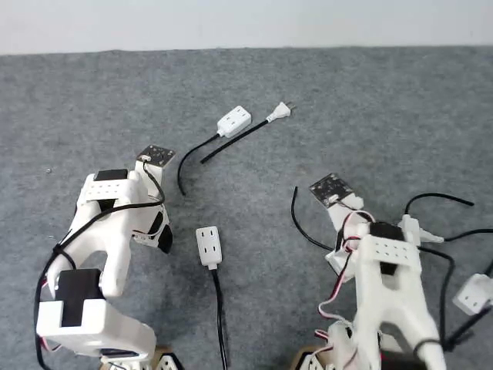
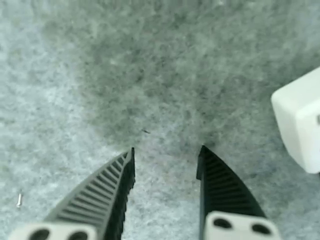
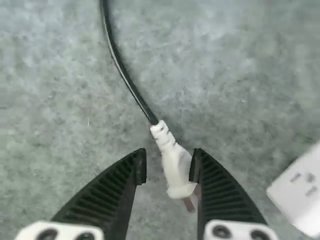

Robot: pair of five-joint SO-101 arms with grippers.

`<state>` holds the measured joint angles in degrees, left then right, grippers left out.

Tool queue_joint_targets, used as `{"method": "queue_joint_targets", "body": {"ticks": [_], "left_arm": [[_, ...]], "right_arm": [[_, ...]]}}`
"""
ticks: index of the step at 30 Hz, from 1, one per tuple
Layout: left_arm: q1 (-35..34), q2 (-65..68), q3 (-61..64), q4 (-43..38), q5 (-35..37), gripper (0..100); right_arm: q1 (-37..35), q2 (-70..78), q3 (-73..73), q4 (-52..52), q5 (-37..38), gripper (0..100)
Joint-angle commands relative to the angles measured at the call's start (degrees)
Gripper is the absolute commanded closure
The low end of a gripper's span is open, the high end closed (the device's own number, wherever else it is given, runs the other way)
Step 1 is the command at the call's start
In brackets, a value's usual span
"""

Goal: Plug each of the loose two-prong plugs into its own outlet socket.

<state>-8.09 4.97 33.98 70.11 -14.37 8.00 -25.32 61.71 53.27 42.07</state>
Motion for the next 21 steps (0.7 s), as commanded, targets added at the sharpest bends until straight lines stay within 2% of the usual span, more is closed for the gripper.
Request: {"method": "queue_joint_targets", "body": {"ticks": [1, 5, 11, 21], "left_arm": [[-0.1, -2.5, -0.1, -0.8, -0.5, 80], [-0.1, -2.5, -0.1, -0.8, -0.5, 80], [-0.1, -2.5, -0.1, -0.8, -0.5, 80], [0.0, -2.5, -0.1, -0.8, -0.5, 80]], "right_arm": [[-0.5, 5.8, -5.7, -0.9, 0.5, 85.4], [-0.2, 12.1, -11.3, 2.4, 0.2, 99.3], [2.6, 12.5, -14.2, 2.6, -2.6, 99.0], [3.3, -6.2, -16.9, 7.5, -14.8, 99.0]]}}
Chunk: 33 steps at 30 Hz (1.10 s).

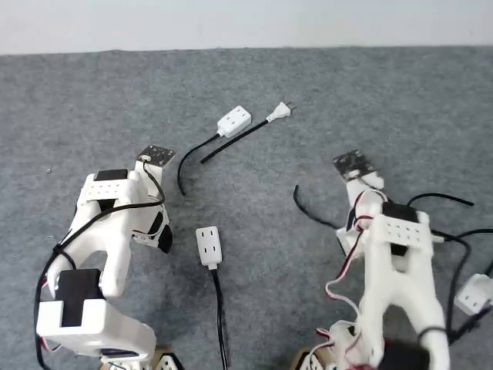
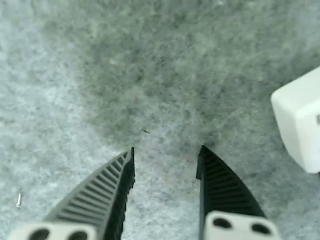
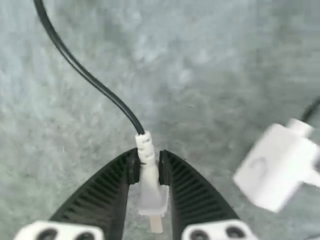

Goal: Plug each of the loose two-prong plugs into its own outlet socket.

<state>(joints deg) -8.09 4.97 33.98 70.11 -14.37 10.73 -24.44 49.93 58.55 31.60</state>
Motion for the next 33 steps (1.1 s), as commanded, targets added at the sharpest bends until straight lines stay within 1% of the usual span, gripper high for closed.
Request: {"method": "queue_joint_targets", "body": {"ticks": [1, 8, 10, 12, 15, 18, 22, 28, 30, 33], "left_arm": [[0.0, -2.5, -0.1, -0.8, -0.5, 80], [0.0, -2.5, -0.1, -0.8, -0.5, 80], [0.0, -2.5, -0.1, -0.8, -0.5, 80], [0.0, -2.5, -0.1, -0.8, -0.5, 80], [0.0, -2.5, -0.1, -0.8, -0.5, 80], [0.0, -2.5, -0.1, -0.7, -0.5, 80], [-0.2, -2.5, -0.1, -0.7, -0.5, 80], [-0.1, -2.5, -0.1, -0.8, -0.5, 80], [0.0, -2.5, -0.1, -0.9, -0.5, 80], [0.0, -2.5, -0.1, -0.9, -0.5, 80]], "right_arm": [[0.9, -9.1, -5.5, 3.0, -5.8, 99.0], [6.9, -20.7, -5.5, 3.3, -17.1, 99.0], [8.1, -22.3, -5.2, 3.3, -19.0, 99.0], [7.3, -22.0, -4.0, 3.3, -17.1, 99.0], [2.9, -19.6, -1.1, 2.9, -12.8, 99.0], [0.7, -15.0, 1.9, -1.2, -11.5, 99.0], [1.6, -6.3, 4.5, -8.6, -9.9, 99.0], [1.9, 4.9, 3.9, -11.1, -9.1, 98.8], [1.9, 6.5, 3.0, -10.2, -6.7, 96.2], [1.9, 6.7, 1.1, -7.3, -6.1, 85.6]]}}
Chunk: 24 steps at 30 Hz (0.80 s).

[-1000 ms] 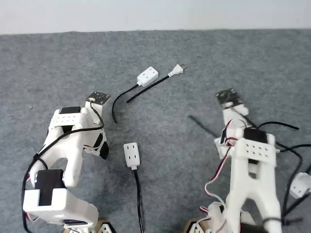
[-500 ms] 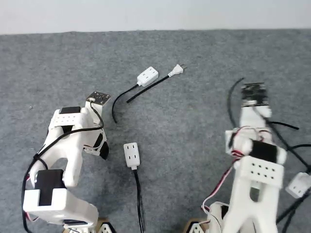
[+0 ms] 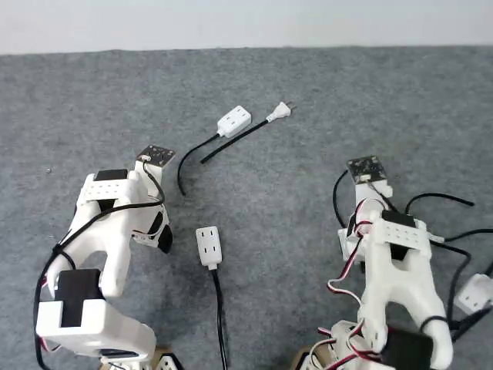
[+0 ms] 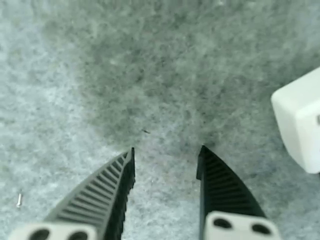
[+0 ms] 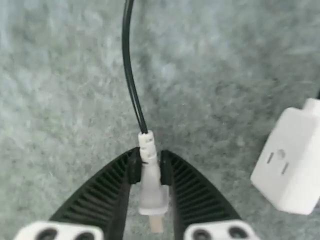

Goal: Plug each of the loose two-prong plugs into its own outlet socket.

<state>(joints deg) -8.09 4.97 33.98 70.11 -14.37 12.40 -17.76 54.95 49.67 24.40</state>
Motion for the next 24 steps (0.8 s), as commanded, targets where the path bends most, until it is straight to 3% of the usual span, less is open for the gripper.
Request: {"method": "queue_joint_targets", "body": {"ticks": [1, 4, 12, 18, 20, 24], "left_arm": [[0.0, -2.5, -0.1, -0.9, -0.5, 80], [0.1, -2.5, 0.0, -0.7, -2.2, 80], [0.0, -2.5, 0.0, -0.7, -3.1, 80], [0.1, -2.5, -0.2, -1.8, -3.2, 80], [0.1, -2.5, -0.4, -3.5, -3.2, 81], [0.1, -2.5, -0.3, -3.7, -2.9, 81]], "right_arm": [[0.2, -0.2, -4.4, 1.8, 1.2, 82.1], [0.1, -1.3, -5.7, 2.6, 1.1, 75.7], [-0.3, -12.2, -8.0, 9.5, -1.9, 79.6], [2.2, -16.0, -3.4, 6.6, -12.8, 92.8], [1.6, -15.2, -0.7, 2.2, -13.4, 98.8], [0.7, -11.6, 1.5, -2.9, -13.4, 98.5]]}}
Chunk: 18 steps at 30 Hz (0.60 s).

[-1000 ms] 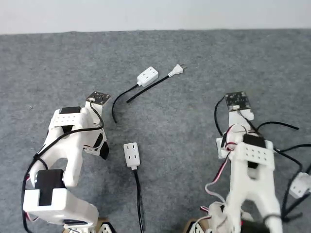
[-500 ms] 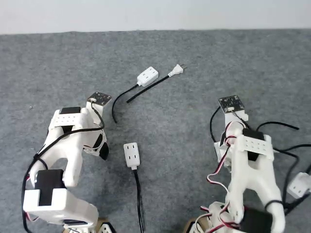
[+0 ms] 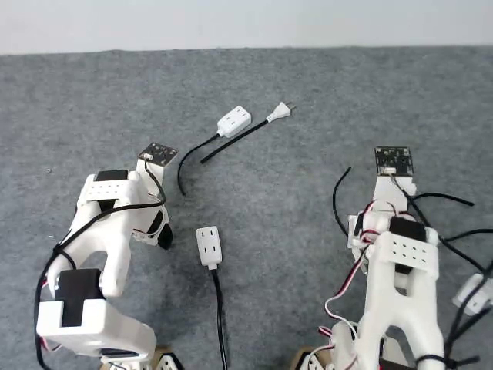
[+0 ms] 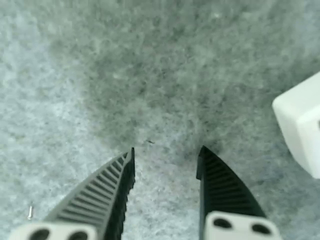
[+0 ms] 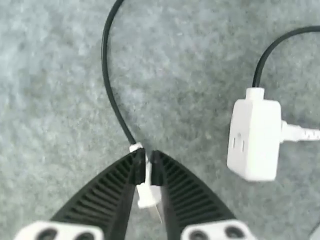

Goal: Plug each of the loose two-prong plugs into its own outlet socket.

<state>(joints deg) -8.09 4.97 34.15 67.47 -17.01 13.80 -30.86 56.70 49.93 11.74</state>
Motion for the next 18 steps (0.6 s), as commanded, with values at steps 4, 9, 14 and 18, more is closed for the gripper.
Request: {"method": "queue_joint_targets", "body": {"ticks": [4, 9, 14, 18], "left_arm": [[0.1, -2.5, -0.3, -1.1, -0.2, 81], [0.1, -2.5, -0.2, -1.1, -0.2, 81], [0.1, -2.5, -0.2, -1.1, -0.1, 84], [0.1, -2.5, -0.3, -1.1, 0.0, 88]], "right_arm": [[-0.7, 4.9, -1.1, -3.6, -0.7, 99.0], [1.8, 7.8, -2.4, -5.7, -0.7, 99.0], [1.5, 9.6, -2.5, -6.1, 1.2, 99.0], [1.3, 10.0, -2.5, -5.8, 1.7, 99.0]]}}
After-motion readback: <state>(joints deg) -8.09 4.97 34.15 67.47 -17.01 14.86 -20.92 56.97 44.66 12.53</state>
